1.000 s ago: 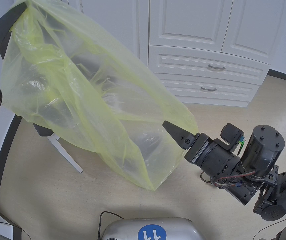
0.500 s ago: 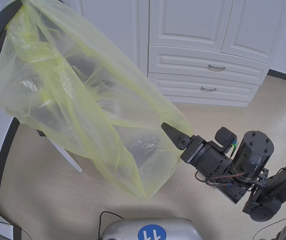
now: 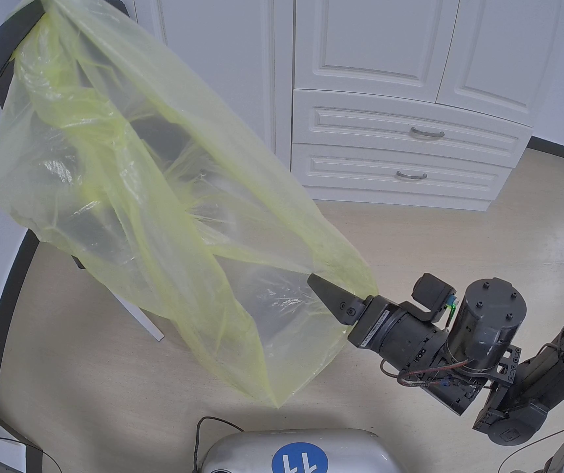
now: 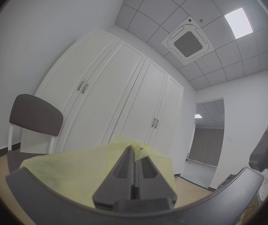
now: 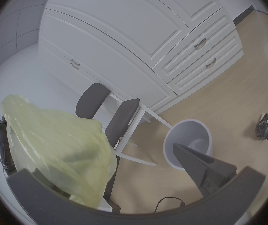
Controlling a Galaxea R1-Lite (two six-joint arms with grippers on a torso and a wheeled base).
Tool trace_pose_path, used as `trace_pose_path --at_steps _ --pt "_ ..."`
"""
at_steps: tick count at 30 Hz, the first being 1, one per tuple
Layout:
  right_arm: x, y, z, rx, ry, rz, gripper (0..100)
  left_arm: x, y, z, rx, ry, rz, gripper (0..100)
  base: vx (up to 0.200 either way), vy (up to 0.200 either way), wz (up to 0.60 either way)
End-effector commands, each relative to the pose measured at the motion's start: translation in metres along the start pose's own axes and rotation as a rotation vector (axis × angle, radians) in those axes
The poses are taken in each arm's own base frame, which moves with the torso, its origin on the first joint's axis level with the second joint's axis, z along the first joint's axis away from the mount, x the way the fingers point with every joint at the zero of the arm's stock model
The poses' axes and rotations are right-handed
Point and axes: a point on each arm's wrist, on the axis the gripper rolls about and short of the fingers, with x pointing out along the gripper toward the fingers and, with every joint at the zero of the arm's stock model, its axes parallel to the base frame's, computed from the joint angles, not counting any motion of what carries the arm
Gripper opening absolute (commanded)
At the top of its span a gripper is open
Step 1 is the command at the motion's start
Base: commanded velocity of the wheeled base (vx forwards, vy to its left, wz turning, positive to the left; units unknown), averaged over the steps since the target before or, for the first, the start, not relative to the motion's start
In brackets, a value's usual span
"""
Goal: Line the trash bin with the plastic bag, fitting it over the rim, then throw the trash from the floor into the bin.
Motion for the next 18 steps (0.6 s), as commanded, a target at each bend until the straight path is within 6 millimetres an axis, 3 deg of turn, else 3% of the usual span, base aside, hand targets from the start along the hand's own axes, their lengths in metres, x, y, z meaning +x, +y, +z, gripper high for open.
trace_pose_path --at_steps 1,10,11,18 --pt "0.0010 -0.0003 -0.0011 -0.001 0.002 -0.001 100 0.0011 -0.0008 -0.0036 0.004 0.012 -0.002 0 0.000 0.000 0.00" --pt "0.0025 0.0012 -0.0062 -0.002 0.013 0.005 100 0.0005 -0.0050 -0.0061 -0.009 0.024 -0.024 0 0.000 0.000 0.00" --pt "0.0024 0.0020 -0.0053 -0.001 0.010 0.008 0 0.0007 -0.0051 -0.0066 -0.008 0.026 -0.024 0 0.000 0.000 0.00" --pt "-0.0022 0.0074 0.0003 0.002 -0.005 0.027 0 0.0004 -0.0053 -0.0109 -0.003 0.042 -0.025 0 0.000 0.000 0.00"
